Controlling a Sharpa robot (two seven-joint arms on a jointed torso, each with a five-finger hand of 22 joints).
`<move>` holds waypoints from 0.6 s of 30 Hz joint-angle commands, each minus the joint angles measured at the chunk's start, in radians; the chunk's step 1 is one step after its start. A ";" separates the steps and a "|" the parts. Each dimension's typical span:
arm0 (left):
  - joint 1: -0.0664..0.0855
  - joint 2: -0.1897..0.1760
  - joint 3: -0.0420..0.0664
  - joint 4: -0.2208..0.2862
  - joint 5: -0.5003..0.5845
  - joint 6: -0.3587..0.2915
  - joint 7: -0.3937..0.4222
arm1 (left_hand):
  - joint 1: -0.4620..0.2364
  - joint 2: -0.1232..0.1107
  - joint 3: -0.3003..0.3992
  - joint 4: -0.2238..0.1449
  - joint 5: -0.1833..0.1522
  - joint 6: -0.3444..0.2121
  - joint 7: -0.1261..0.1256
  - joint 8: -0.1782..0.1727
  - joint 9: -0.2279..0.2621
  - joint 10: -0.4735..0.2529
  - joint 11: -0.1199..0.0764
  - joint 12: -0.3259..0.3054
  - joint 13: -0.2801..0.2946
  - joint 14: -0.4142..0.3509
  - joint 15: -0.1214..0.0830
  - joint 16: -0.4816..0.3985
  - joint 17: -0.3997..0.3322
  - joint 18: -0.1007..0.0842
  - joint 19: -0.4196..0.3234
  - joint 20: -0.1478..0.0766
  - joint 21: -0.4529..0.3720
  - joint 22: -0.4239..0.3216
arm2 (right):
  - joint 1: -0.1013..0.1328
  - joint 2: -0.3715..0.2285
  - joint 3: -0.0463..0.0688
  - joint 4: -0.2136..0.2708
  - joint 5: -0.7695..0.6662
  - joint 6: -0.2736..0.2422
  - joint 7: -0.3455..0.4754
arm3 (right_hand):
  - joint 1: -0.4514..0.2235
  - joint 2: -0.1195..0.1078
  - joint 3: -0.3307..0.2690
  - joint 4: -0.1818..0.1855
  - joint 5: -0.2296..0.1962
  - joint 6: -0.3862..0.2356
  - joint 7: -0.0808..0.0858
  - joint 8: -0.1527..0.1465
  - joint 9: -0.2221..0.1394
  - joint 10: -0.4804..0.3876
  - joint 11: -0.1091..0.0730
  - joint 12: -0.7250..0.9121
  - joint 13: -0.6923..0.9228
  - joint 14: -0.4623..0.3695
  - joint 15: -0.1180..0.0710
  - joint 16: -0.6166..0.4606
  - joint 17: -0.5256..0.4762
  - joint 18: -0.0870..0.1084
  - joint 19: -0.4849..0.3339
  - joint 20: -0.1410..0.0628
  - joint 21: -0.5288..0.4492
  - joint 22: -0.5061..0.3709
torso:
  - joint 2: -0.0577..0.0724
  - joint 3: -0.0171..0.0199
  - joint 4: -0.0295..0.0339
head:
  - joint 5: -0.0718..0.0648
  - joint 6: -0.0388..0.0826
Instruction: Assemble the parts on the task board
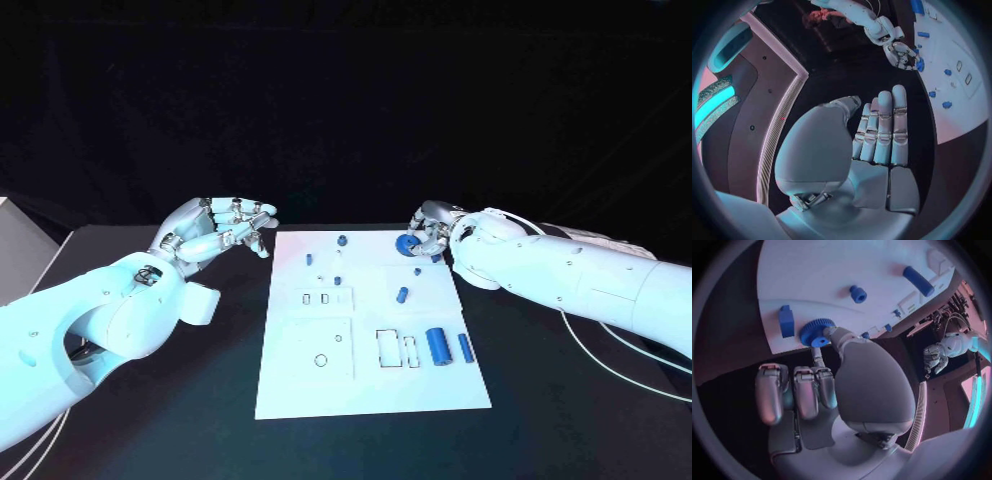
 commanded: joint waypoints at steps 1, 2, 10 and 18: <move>-0.001 0.001 0.001 0.001 -0.002 0.017 0.005 | 0.009 -0.003 0.005 -0.001 -0.002 -0.005 0.005 -0.006 0.002 -0.006 0.001 -0.003 0.001 -0.008 -0.002 0.001 -0.001 0.004 -0.006 -0.002 0.006 0.001 | -0.001 -0.011 0.002 0.043 -0.088 -0.092 0.013 | -0.011 0.001 0.011 -0.004 0.014 0.038 -0.020 0.023 0.013 0.090 -0.010 0.005 0.249 0.094 -0.008 0.004 0.198 -0.019 0.053 -0.010 0.006 0.117 | 0.000 0.0001 -0.0007 | 0.004 0.002; -0.001 0.001 0.001 0.001 -0.002 0.017 0.005 | 0.009 -0.003 0.005 -0.001 -0.002 -0.005 0.005 -0.006 0.002 -0.006 0.001 -0.003 0.001 -0.008 -0.002 0.001 -0.001 0.004 -0.006 -0.002 0.006 0.001 | 0.000 -0.015 0.003 0.059 -0.105 -0.107 0.010 | -0.014 -0.002 0.017 -0.007 0.023 0.040 -0.021 0.025 0.014 0.091 -0.011 0.005 0.250 0.095 -0.009 0.004 0.200 -0.020 0.054 -0.010 0.008 0.119 | 0.000 0.0003 -0.0007 | 0.005 0.002; -0.002 0.000 0.001 0.000 -0.002 0.017 0.005 | 0.008 -0.003 0.007 -0.001 -0.002 -0.007 0.005 -0.008 0.004 -0.008 0.001 -0.002 0.001 -0.009 -0.002 0.002 -0.001 0.004 -0.013 -0.001 0.014 0.007 | 0.007 -0.014 0.014 0.182 -0.216 -0.202 -0.018 | -0.018 -0.010 0.027 -0.014 0.038 0.041 -0.022 0.027 0.015 0.094 -0.012 0.007 0.252 0.096 -0.011 0.006 0.205 -0.021 0.055 -0.012 0.009 0.122 | -0.001 -0.0004 -0.0009 | 0.010 0.007; -0.002 0.004 0.001 -0.001 -0.002 0.019 0.006 | 0.008 -0.003 0.007 -0.001 -0.002 -0.007 0.005 -0.008 0.004 -0.008 0.001 -0.002 0.001 -0.009 -0.002 0.002 -0.001 0.004 -0.013 -0.001 0.014 0.007 | 0.006 0.055 0.013 0.203 -0.264 -0.203 -0.029 | -0.019 -0.013 0.028 -0.016 0.038 0.041 -0.022 0.027 0.015 0.095 -0.012 0.008 0.254 0.096 -0.011 0.006 0.206 -0.021 0.055 -0.012 0.010 0.124 | 0.001 -0.0030 0.0038 | 0.008 0.009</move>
